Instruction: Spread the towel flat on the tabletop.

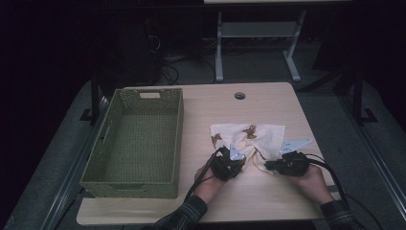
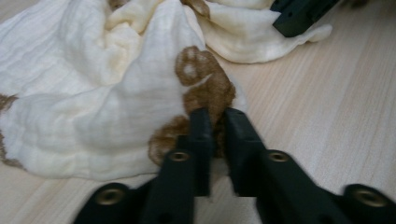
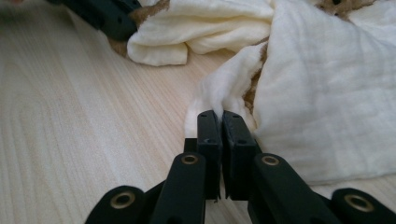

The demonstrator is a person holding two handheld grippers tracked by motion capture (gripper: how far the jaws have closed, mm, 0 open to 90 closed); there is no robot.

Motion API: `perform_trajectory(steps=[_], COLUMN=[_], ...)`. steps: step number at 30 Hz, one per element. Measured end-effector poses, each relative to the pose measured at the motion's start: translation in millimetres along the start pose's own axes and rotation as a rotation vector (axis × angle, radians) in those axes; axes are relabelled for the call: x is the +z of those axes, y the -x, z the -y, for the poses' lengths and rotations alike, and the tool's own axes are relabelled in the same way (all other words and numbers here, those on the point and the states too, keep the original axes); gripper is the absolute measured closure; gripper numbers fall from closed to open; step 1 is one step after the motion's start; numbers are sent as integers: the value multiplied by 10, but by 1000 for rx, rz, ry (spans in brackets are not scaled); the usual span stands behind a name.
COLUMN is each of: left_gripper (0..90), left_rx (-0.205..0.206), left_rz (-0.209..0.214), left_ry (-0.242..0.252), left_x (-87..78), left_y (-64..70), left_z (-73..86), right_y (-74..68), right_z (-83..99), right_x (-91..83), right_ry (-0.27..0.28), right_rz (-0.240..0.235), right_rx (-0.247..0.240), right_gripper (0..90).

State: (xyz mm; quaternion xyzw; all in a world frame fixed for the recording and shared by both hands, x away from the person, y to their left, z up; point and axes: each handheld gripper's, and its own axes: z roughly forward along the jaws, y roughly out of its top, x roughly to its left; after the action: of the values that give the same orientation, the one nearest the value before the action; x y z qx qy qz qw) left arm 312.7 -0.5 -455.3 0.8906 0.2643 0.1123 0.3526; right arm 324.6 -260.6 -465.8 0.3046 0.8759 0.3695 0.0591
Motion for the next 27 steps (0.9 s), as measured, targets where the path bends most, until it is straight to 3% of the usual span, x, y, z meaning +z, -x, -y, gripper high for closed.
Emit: perform_trajectory(steps=[11,16,20,23,27], left_gripper=[878,879,880,880,879], left_rx=[-43,-88,-108,-145,-160], left_rz=[-41,-72,-105,-125,-156], left_ry=[118,147,147,133,87], left_x=[-404,-486,-496,-437,-299], left_y=[-159,-288,-377,-434,-532], left_z=[-92,-100,-108,-112,-105], right_y=[111,245,361,443,576], right_z=[-30,0,38,49,51], right_x=[-337,-514,-581,-572,-491], right_ry=[110,155,163,157,128], right_rz=[38,73,97,111,127], right_rx=[-17,14,44,54,72], right_gripper=[869,873,873,873,873])
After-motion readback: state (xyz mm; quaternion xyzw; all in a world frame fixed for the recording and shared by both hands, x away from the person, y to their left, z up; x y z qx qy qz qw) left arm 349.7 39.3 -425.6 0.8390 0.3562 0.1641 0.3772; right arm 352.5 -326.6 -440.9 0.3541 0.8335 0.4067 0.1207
